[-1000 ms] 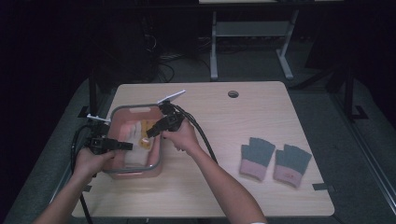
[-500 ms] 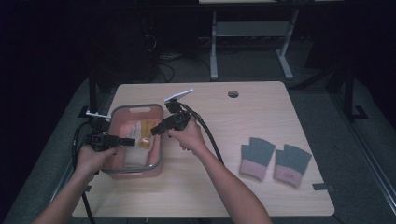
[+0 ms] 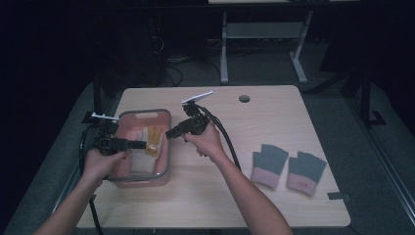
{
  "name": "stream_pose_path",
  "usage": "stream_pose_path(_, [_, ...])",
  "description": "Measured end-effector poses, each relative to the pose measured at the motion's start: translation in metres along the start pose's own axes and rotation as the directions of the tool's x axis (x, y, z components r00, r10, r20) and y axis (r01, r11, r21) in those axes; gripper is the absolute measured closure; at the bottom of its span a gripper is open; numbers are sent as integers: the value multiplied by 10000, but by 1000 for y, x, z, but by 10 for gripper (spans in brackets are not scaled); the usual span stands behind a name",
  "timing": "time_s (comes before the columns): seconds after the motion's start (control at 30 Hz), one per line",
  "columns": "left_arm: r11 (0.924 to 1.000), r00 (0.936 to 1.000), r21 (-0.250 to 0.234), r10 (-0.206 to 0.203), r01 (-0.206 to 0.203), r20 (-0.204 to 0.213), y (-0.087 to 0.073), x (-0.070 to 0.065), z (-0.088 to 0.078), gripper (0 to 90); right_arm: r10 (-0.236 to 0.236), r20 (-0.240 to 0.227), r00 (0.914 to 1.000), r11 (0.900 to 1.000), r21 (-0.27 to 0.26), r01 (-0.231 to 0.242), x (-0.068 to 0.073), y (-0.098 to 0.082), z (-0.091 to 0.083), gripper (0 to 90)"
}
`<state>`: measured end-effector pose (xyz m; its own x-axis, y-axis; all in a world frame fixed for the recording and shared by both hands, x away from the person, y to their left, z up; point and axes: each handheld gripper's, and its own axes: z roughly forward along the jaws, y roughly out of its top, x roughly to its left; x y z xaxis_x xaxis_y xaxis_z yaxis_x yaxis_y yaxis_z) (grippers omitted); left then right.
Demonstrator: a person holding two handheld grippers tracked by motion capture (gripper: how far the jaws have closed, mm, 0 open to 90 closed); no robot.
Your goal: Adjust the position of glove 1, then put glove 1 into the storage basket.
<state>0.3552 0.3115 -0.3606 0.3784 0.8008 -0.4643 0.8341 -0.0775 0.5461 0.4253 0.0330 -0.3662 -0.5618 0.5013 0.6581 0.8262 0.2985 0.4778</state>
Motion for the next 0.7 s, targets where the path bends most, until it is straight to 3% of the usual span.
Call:
stream_pose_path(0.03, [9999,9997,-124,49,-47,219,3,-4,0,469,85,2,10000,9999,-69,-85,-2,-2,-4,628])
stream_pose_path(0.2, [9982,9981,-405,455,-438,414,9,-15,0,458,109,-40,9999,9995,-296,-110,-7,-5,-14,621])
stream_pose_path(0.47, [9964,9934,-360,800,-772,825,13,-32,8,437,230,-120,9997,9984,-521,-236,-15,-14,-32,597])
stream_pose_path(0.7, [9944,9875,-375,1022,-984,1200,16,-44,16,429,404,81,9992,9968,-700,-397,-24,-23,-48,584])
